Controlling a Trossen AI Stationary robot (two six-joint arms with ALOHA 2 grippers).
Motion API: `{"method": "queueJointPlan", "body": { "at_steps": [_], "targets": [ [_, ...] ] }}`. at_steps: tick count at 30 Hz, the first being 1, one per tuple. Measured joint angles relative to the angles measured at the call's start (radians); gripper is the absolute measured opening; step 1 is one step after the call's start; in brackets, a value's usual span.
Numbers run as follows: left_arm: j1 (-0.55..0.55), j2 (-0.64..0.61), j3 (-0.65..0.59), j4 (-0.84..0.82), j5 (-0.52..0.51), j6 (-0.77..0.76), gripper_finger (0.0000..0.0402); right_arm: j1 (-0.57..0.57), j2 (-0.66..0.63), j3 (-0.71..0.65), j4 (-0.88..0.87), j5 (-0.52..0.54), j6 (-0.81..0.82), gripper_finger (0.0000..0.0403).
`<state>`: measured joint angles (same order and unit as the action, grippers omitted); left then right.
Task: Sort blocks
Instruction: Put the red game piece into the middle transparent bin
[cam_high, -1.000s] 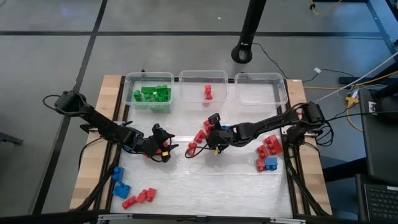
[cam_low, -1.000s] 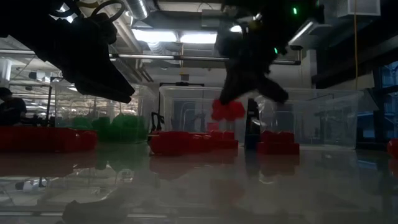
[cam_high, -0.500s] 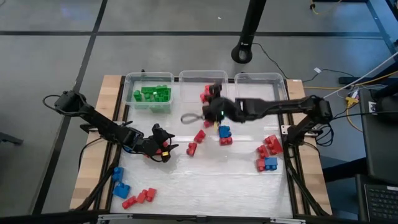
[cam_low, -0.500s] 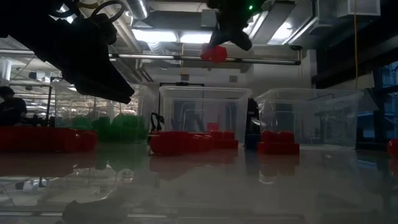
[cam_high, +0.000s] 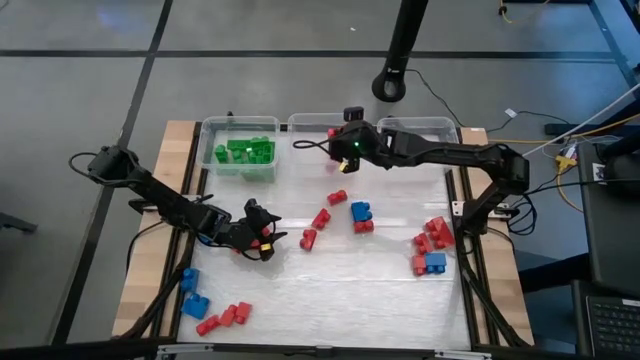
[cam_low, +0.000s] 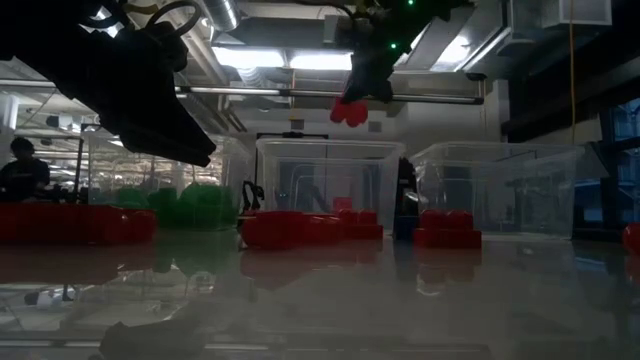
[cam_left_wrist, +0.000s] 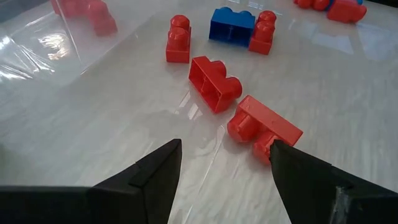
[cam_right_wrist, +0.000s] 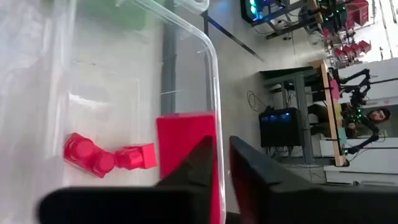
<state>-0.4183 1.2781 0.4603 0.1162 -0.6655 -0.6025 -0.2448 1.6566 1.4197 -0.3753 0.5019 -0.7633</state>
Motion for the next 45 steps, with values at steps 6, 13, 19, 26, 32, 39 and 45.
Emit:
{"method": "queueJointPlan", "body": {
  "at_steps": [6, 13, 19, 26, 32, 39, 45],
  "targets": [
    [0.000, 0.000, 0.000, 0.000, 0.001, -0.004, 0.0230, 0.009, -0.004, 0.000, -0.004, 0.008, -0.001, 0.0160],
    [0.000, 0.000, 0.000, 0.001, 0.004, -0.007, 0.0230, 0.105, -0.018, 0.121, -0.277, -0.014, 0.077, 0.0239],
    [0.000, 0.000, 0.000, 0.001, 0.004, -0.006, 0.0230, 0.254, -0.018, 0.164, -0.532, -0.186, 0.183, 0.0260],
    [0.000, 0.000, 0.000, 0.000, 0.004, 0.000, 0.0230, 0.404, 0.013, 0.116, -0.700, -0.243, 0.374, 0.0254],
    [0.000, 0.000, 0.001, 0.004, 0.004, -0.001, 0.0230, 0.463, 0.013, -0.048, -0.682, -0.271, 0.491, 0.0250],
    [0.000, 0.000, 0.001, 0.005, 0.004, -0.003, 0.0230, 0.447, 0.014, -0.232, -0.542, -0.312, 0.551, 0.0250],
    [0.000, 0.000, 0.001, 0.005, 0.004, -0.003, 0.0230, 0.417, 0.014, -0.328, -0.416, -0.349, 0.575, 0.0250]
  ]
}}
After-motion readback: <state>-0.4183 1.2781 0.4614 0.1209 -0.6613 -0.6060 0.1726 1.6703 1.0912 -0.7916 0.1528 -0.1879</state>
